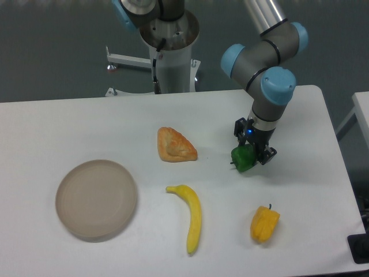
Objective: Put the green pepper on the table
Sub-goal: 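Lower the green pepper onto the table beside the pastry, then open the gripper to release the green pepper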
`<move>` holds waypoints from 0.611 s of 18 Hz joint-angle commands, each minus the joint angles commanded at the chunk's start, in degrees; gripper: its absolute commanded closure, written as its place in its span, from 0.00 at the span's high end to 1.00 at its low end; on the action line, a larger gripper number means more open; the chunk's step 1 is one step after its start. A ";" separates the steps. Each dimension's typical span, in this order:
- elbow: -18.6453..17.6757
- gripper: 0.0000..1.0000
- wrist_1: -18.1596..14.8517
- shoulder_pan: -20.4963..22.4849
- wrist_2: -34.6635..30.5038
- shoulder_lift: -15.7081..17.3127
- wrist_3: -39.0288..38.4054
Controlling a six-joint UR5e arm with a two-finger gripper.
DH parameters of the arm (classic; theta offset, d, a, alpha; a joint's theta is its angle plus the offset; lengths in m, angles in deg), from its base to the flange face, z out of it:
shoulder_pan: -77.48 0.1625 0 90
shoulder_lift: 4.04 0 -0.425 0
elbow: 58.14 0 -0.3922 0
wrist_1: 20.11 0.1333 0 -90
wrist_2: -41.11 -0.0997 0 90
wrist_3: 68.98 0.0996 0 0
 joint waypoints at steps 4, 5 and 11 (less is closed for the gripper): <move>0.00 0.77 0.00 0.00 0.00 0.00 0.09; 0.00 0.80 0.09 0.00 0.00 0.00 0.17; 0.26 0.97 0.09 0.00 0.00 0.09 0.35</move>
